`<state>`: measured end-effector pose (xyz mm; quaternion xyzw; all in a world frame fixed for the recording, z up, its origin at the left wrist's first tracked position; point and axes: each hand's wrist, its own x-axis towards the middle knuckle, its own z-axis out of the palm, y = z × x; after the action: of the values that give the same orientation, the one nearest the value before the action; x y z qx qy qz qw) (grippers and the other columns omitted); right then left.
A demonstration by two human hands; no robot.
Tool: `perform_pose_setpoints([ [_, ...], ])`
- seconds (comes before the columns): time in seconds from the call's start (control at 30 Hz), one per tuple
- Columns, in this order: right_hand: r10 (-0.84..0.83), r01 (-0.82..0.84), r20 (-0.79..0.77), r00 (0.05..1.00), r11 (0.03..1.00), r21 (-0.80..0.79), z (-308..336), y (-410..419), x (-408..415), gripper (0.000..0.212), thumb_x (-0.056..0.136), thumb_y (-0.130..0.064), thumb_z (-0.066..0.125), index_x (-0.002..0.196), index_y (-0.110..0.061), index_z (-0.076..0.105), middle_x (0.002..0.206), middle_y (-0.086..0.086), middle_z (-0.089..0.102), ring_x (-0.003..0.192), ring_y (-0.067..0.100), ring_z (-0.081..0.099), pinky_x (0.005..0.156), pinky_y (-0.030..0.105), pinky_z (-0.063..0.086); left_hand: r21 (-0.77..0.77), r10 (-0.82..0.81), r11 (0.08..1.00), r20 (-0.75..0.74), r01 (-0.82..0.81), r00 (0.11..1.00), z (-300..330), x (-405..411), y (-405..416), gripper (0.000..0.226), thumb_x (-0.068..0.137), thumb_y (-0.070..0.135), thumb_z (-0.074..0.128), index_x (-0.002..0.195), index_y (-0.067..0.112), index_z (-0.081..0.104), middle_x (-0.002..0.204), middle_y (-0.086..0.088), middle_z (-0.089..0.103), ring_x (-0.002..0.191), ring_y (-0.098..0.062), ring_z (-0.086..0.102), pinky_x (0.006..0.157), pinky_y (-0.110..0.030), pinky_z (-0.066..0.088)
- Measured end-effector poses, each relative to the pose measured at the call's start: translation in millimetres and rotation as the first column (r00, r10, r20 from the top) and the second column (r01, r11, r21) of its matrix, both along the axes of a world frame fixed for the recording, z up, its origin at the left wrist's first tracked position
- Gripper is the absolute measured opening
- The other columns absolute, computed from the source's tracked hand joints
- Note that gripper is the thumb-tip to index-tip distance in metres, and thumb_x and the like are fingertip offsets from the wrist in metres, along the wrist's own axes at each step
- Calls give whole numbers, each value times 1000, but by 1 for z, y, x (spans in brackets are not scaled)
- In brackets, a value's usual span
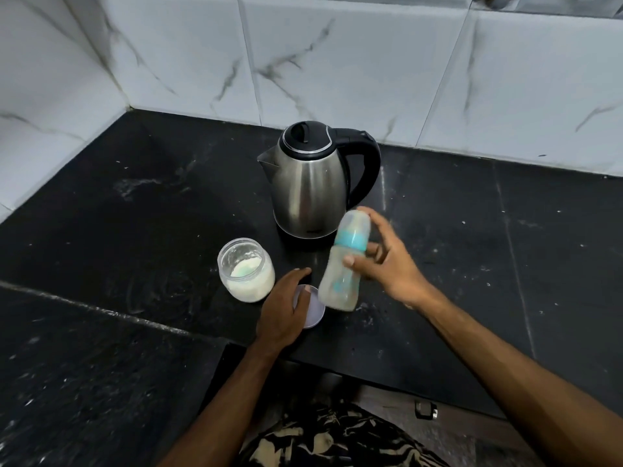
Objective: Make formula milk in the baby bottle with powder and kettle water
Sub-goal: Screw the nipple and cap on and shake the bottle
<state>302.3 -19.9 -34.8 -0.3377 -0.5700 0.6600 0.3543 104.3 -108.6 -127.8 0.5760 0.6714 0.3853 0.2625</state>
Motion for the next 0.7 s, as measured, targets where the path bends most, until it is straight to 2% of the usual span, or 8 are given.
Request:
perform_pose_setpoints([
  [0.07, -21, 22, -2, 1000, 999, 40, -1, 3, 1, 78, 77, -23, 83, 140, -38, 39, 107, 9, 74, 96, 26, 73, 72, 35, 60, -2, 1, 1000, 4, -1, 1000, 0, 0, 0, 41, 95, 26, 47, 131, 11, 59, 135, 0, 60, 128, -16, 53, 111, -30, 38],
  [0.2, -415, 392, -257, 873, 910, -137, 10, 25, 4, 77, 82, -23, 71, 147, -23, 30, 95, -3, 76, 90, 20, 73, 68, 43, 62, -1, 0, 1000, 0, 0, 1000, -1, 0, 0, 41, 96, 27, 47, 131, 12, 60, 135, 1, 61, 129, -14, 53, 112, -27, 37],
  [0.27, -343, 319, -233, 910, 938, -136, 7, 19, 4, 78, 83, -21, 73, 147, -27, 30, 98, -2, 76, 92, 20, 73, 67, 41, 62, -5, 2, 1000, -1, -2, 1000, 0, 0, 0, 41, 96, 27, 47, 132, 12, 60, 135, 1, 61, 129, -14, 52, 112, -28, 37],
  [0.37, 17, -17, 14, 1000, 1000, -7, 0, -3, 4, 75, 79, -17, 81, 136, -43, 40, 105, 7, 74, 94, 23, 74, 69, 31, 60, -1, 3, 1000, -11, -3, 1000, 0, 0, 1, 42, 95, 26, 47, 131, 11, 60, 135, -1, 61, 128, -15, 53, 111, -30, 38],
  [0.4, 25, -25, 24, 999, 1000, 16, 0, -2, 3, 75, 79, -16, 82, 136, -43, 41, 106, 9, 74, 94, 22, 74, 69, 31, 60, -2, 2, 1000, -13, -2, 1000, 0, 0, 1, 42, 95, 26, 47, 131, 10, 60, 135, -2, 61, 128, -16, 53, 112, -31, 38],
  [0.5, -324, 313, -160, 933, 946, -88, 12, 15, 1, 70, 85, -16, 73, 142, -30, 35, 97, 1, 76, 88, 19, 74, 65, 40, 62, -2, 1, 1000, -19, -1, 1000, 1, 1, 0, 41, 95, 27, 47, 131, 10, 60, 135, 0, 61, 128, -15, 53, 112, -27, 37],
  [0.57, -412, 390, -239, 880, 911, -134, 13, 21, 1, 63, 89, -15, 67, 141, -27, 34, 92, -5, 76, 86, 18, 73, 69, 44, 62, -3, 4, 1000, -10, -4, 1000, 2, 1, -1, 41, 95, 27, 47, 131, 11, 60, 135, 0, 61, 128, -15, 53, 111, -26, 36],
  [0.7, -40, 40, -19, 999, 999, -22, 2, -1, -1, 75, 78, -17, 80, 137, -38, 39, 103, 6, 75, 92, 22, 74, 68, 35, 61, 1, 4, 1000, -3, -4, 1000, 3, 2, 0, 41, 95, 25, 47, 130, 10, 60, 134, -2, 61, 127, -18, 54, 110, -32, 39],
])
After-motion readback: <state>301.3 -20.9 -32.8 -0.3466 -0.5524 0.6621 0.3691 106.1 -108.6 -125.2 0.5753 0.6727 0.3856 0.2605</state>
